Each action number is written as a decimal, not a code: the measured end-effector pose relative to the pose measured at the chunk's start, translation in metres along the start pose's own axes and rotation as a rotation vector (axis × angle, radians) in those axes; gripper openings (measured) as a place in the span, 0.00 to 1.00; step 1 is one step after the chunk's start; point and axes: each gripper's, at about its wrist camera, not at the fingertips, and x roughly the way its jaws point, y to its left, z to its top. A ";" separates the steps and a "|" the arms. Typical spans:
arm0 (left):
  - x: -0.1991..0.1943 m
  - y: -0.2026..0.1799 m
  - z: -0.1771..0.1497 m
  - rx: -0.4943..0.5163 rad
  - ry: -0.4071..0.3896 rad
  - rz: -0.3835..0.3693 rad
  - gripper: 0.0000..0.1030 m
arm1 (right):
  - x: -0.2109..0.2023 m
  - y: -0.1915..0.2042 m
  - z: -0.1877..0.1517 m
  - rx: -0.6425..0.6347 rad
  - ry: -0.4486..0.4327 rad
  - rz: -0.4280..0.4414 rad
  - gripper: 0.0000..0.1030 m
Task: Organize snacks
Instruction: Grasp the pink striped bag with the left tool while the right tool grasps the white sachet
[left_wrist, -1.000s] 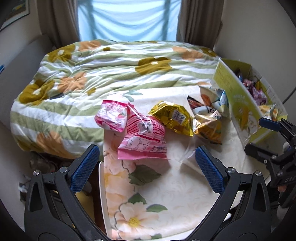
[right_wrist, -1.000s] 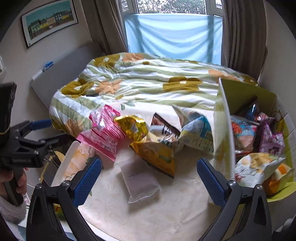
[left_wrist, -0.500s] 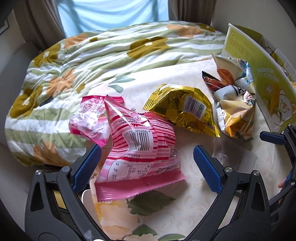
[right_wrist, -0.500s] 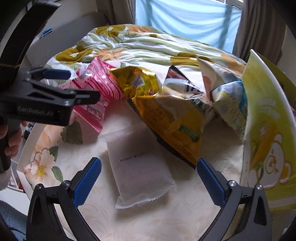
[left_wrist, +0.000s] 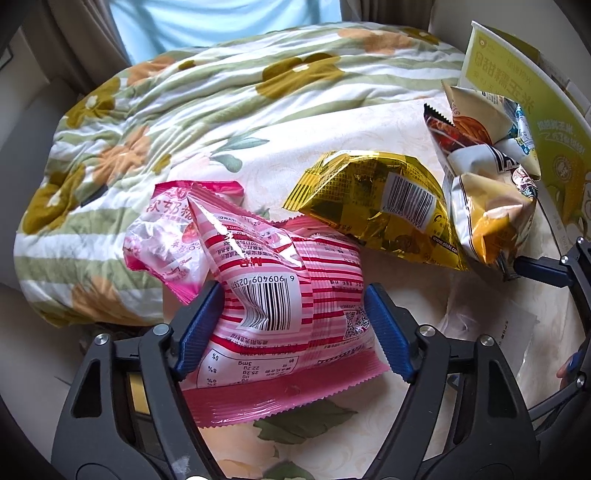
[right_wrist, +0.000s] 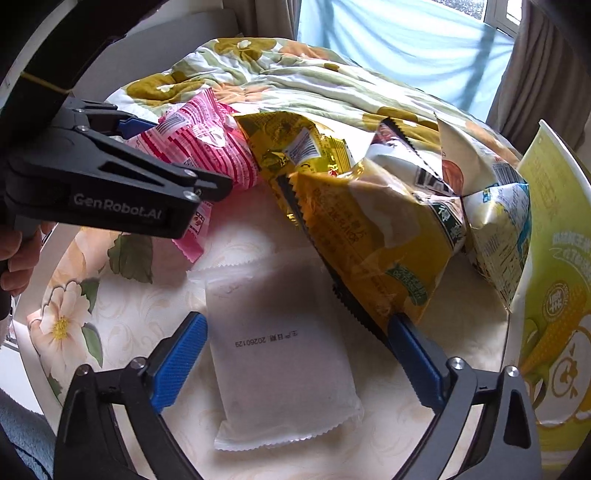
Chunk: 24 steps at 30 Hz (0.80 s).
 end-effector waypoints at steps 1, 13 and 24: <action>0.000 0.000 0.000 0.004 -0.002 0.005 0.68 | 0.001 0.000 0.000 -0.001 0.001 0.006 0.91; -0.012 -0.005 -0.010 0.019 0.022 -0.027 0.65 | 0.006 0.006 0.000 -0.027 -0.007 0.018 0.83; -0.026 -0.002 -0.035 -0.001 0.053 -0.051 0.65 | 0.002 0.015 -0.007 -0.053 -0.024 0.021 0.61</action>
